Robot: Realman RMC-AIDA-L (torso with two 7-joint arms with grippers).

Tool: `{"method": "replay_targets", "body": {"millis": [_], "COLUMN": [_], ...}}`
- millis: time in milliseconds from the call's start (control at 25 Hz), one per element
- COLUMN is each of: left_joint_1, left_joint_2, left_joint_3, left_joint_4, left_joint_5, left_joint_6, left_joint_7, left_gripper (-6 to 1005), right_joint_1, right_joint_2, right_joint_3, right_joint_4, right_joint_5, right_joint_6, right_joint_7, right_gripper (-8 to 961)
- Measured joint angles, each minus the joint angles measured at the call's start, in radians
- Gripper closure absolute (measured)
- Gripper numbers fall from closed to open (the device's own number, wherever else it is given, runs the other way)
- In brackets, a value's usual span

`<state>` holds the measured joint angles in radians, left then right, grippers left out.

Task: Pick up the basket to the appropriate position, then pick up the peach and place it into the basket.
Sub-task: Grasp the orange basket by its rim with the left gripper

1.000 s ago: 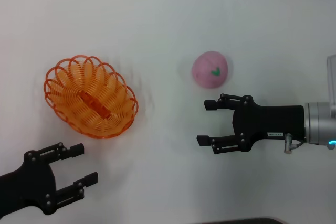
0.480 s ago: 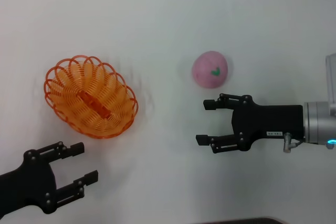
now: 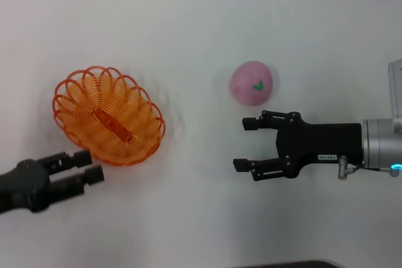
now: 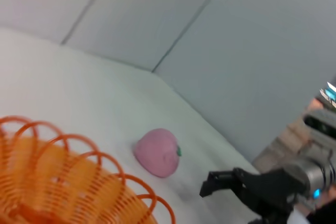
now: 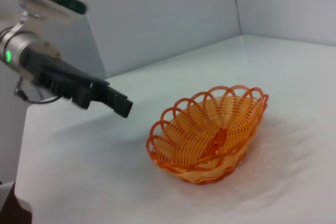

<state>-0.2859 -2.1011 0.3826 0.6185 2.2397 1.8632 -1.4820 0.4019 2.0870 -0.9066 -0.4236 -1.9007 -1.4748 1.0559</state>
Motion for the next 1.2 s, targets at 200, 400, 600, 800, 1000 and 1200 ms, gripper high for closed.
{"method": "replay_targets", "body": {"millis": [200,400,600,800,1000,1200], "left_joint_1": [-0.046,-0.085,-0.108,-0.112,-0.112,-0.113], "left_joint_2": [0.027,0.044,0.045,0.017,-0.045,-0.063], "left_joint_3": [-0.023,-0.029,-0.008,0.102,0.228,0.351], "left_joint_4": [0.009,0.067,0.162,0.31,0.518,0.658], "left_joint_5": [-0.003,0.005,0.028,0.082,0.18,0.207], "left_joint_6": [0.02,-0.013,-0.057,-0.163,-0.25,-0.266], "left_joint_7": [-0.231,-0.493,-0.589,-0.665,-0.735,-0.764], "left_gripper": [362,363,365,366,366,367], "right_joint_1": [0.004,0.008,0.012,0.012,0.011,0.005], "right_joint_2": [-0.001,-0.002,-0.003,-0.004,-0.006,-0.005], "right_joint_3": [0.0,-0.001,-0.008,-0.008,-0.008,-0.009], "right_joint_4": [0.0,-0.003,-0.014,-0.015,-0.02,-0.037], "right_joint_5": [-0.002,-0.002,-0.003,-0.006,-0.007,-0.019], "right_joint_6": [-0.002,-0.009,-0.011,-0.014,-0.025,-0.029], "right_joint_7": [0.004,0.005,0.023,0.027,0.027,0.031], "right_gripper": [29,28,28,29,28,29]}}
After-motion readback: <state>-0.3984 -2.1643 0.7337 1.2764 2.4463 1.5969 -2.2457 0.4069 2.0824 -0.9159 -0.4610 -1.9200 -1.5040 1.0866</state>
